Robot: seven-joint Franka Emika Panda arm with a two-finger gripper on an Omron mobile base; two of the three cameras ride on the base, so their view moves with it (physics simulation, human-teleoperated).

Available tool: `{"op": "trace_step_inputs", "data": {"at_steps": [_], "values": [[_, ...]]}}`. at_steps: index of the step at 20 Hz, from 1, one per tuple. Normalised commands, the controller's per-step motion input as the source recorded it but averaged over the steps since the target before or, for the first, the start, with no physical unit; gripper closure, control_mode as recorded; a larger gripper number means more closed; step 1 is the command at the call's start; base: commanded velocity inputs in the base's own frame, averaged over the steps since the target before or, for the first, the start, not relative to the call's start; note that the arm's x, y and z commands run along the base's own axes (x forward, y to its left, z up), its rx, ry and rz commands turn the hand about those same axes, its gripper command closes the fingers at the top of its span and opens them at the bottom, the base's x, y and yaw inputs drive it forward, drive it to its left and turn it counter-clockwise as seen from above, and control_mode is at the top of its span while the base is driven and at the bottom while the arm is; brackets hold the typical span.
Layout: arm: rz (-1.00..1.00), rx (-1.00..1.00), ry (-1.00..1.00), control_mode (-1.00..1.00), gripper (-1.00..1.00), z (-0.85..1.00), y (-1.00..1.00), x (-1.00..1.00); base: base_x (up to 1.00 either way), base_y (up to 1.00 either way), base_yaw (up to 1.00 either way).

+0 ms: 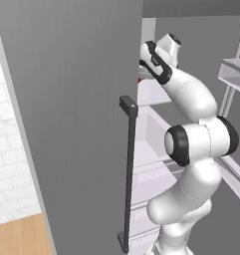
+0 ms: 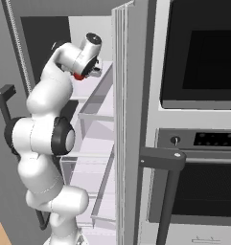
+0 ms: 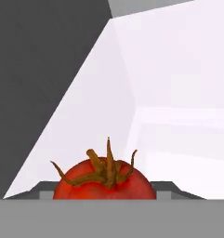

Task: Place one tomato and one chicken drumstick in each tupperware on the nearby counter, to pack two identical lunches.

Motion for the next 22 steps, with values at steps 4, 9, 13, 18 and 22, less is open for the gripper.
{"op": "trace_step_inputs", "data": {"at_steps": [4, 9, 13, 18, 22], "values": [[0.01, 0.03, -0.40, -1.00, 1.00, -0.07, 0.05, -0.81, 0.00, 0.00, 0.00], [-0.07, 0.00, -0.16, -1.00, 1.00, 0.06, 0.06, -0.99, 0.00, 0.00, 0.00], [-0.01, 0.00, 0.00, -1.00, 1.00, 0.18, -0.12, -1.00, 0.00, 0.00, 0.00], [-0.02, 0.00, 0.00, -1.00, 1.00, 0.00, -0.02, -1.00, 0.00, 0.00, 0.00], [-0.04, 0.00, 0.00, -1.00, 1.00, 0.03, -0.20, -1.00, 0.00, 0.00, 0.00]]}}
